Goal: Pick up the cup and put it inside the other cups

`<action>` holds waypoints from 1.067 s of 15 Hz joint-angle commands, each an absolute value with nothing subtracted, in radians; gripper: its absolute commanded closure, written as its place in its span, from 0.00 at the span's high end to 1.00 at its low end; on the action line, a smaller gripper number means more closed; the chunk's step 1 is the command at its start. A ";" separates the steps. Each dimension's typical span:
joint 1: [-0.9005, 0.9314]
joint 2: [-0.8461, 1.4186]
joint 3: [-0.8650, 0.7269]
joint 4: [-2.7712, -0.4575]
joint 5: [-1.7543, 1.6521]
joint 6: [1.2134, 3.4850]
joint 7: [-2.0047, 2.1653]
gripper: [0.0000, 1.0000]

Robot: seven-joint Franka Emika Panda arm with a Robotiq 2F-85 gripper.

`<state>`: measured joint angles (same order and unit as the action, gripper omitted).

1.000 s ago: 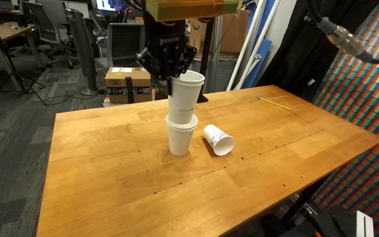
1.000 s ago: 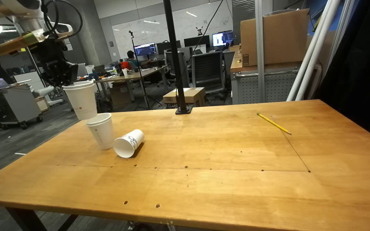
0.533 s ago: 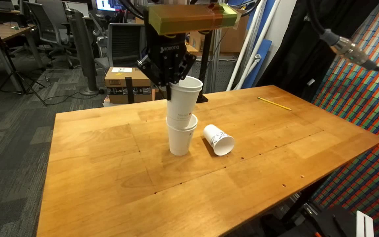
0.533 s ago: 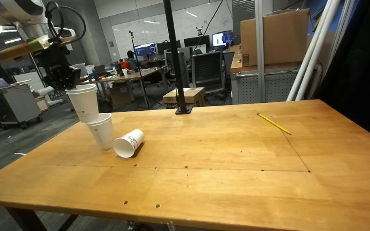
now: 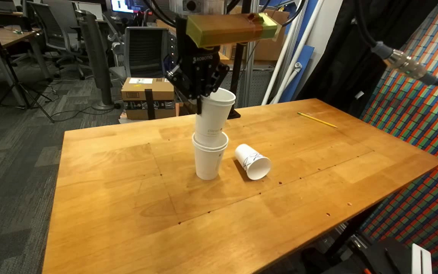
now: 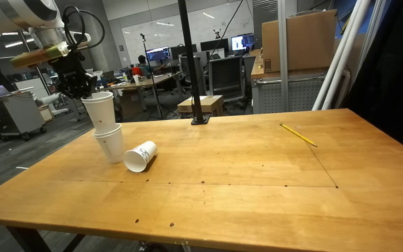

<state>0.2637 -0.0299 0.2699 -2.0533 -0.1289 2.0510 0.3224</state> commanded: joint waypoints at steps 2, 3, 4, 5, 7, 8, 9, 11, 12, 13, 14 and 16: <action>0.250 -0.040 0.254 -2.064 -0.106 2.072 0.261 0.00; 0.250 -0.038 0.251 -2.065 -0.106 2.069 0.254 0.00; 0.250 -0.033 0.250 -2.066 -0.108 2.065 0.249 0.00; 0.250 -0.031 0.250 -2.069 -0.110 2.064 0.247 0.01; 0.253 -0.024 0.251 -2.072 -0.114 2.058 0.245 0.26; 0.254 -0.020 0.253 -2.073 -0.115 2.054 0.246 0.28; 0.254 -0.017 0.253 -2.074 -0.115 2.053 0.243 0.35; 0.256 -0.010 0.254 -2.072 -0.115 2.051 0.241 0.52; 0.256 -0.007 0.255 -2.072 -0.116 2.050 0.240 0.62; 0.256 -0.005 0.255 -2.071 -0.116 2.050 0.238 0.69; 0.256 -0.003 0.255 -2.072 -0.116 2.051 0.237 0.77; 0.253 -0.005 0.252 -2.075 -0.112 2.054 0.233 0.93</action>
<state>0.2564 0.0003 0.2535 -2.0794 -0.1289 2.0512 0.2549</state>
